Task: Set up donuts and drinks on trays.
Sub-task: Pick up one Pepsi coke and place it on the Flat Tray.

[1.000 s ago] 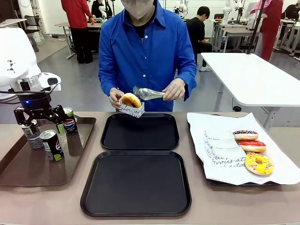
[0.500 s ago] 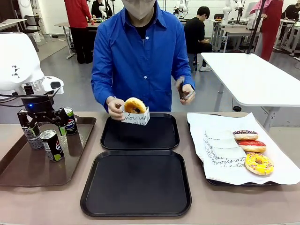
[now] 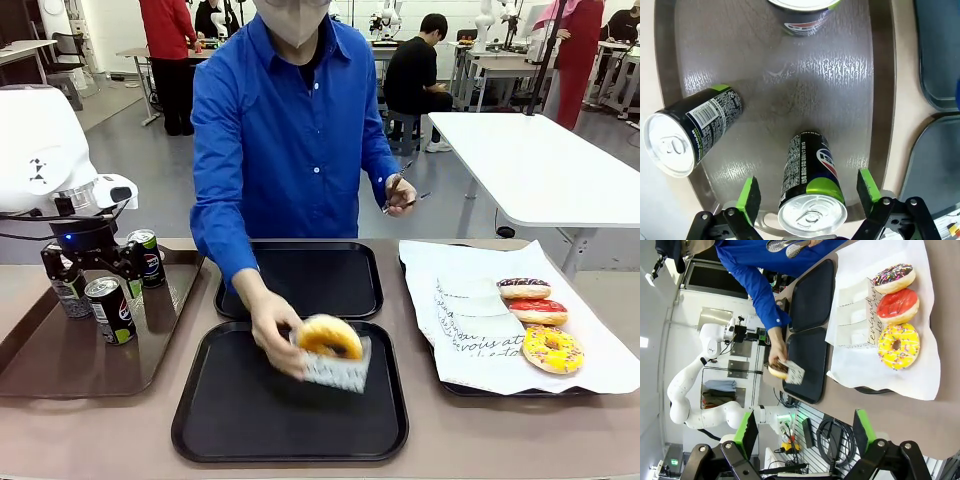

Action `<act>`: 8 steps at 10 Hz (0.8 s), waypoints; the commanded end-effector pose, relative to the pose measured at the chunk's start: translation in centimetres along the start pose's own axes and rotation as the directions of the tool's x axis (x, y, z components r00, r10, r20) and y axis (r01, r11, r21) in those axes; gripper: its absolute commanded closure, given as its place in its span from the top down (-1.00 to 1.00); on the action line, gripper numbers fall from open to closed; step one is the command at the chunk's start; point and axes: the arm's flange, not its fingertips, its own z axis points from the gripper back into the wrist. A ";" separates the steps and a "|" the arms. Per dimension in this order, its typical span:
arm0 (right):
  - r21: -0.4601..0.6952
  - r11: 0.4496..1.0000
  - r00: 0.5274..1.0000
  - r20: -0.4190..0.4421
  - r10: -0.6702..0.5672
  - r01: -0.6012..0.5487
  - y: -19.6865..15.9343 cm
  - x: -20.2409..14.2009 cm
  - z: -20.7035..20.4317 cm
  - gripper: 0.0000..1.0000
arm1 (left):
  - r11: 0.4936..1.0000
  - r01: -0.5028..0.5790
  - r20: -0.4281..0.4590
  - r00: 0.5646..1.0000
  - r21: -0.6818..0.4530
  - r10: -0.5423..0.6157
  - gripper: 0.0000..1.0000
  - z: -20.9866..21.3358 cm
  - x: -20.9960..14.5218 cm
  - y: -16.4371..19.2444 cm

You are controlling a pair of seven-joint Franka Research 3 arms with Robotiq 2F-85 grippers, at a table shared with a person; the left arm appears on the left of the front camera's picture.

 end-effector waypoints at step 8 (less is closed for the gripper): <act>0.019 1.000 1.000 0.010 0.017 -0.017 -0.1 0.1 0.1 1.00 | 0.998 0.051 -0.002 0.999 0.025 -0.050 -0.08 -0.7 -0.4 0.2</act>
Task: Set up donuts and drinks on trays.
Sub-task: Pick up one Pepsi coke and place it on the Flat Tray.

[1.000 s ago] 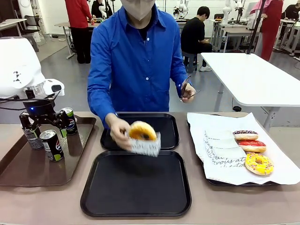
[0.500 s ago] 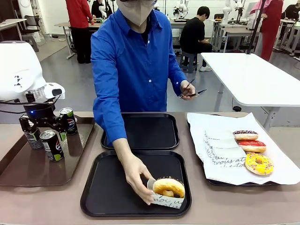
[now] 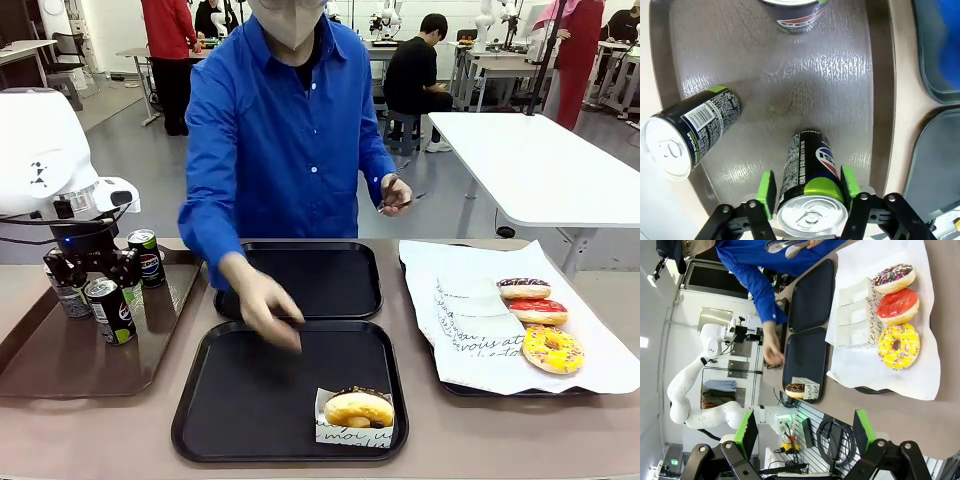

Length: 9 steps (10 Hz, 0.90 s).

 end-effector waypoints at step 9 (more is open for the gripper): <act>0.019 1.000 1.000 0.010 0.017 -0.017 -0.1 0.1 0.1 1.00 | 0.996 0.064 0.080 0.995 -0.055 -0.059 -0.86 8.3 -6.3 1.0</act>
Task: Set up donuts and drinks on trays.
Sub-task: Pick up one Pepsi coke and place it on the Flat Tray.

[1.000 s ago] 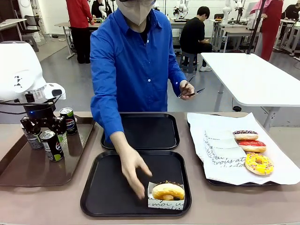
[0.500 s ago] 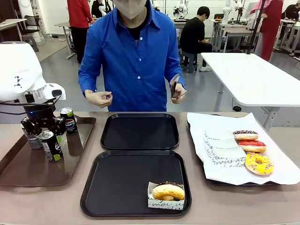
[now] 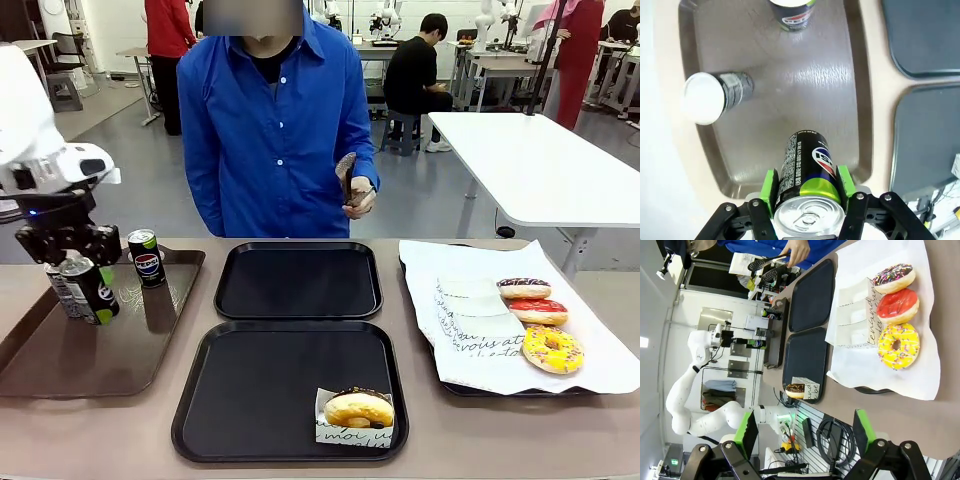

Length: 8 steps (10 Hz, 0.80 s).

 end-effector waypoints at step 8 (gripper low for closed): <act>0.019 1.000 1.000 0.010 0.017 -0.018 -0.1 0.1 0.1 1.00 | 0.999 0.013 0.032 0.999 -0.037 -0.012 0.16 3.3 -5.4 0.9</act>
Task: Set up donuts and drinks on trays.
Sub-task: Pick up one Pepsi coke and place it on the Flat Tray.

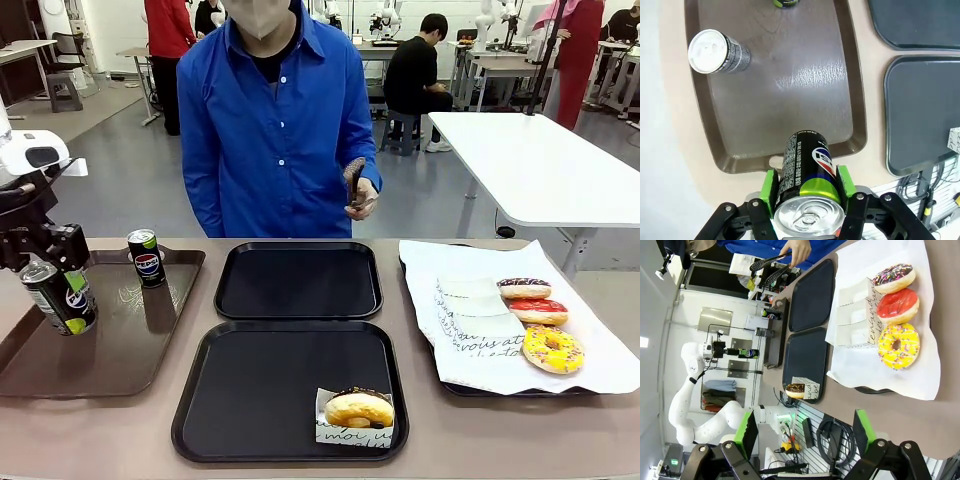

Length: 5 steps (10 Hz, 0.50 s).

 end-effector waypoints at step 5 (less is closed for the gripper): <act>0.019 1.000 1.000 0.010 0.017 -0.018 -0.1 0.1 0.1 1.00 | 0.948 0.314 0.085 0.944 0.054 -0.318 0.16 1.6 -5.1 -11.8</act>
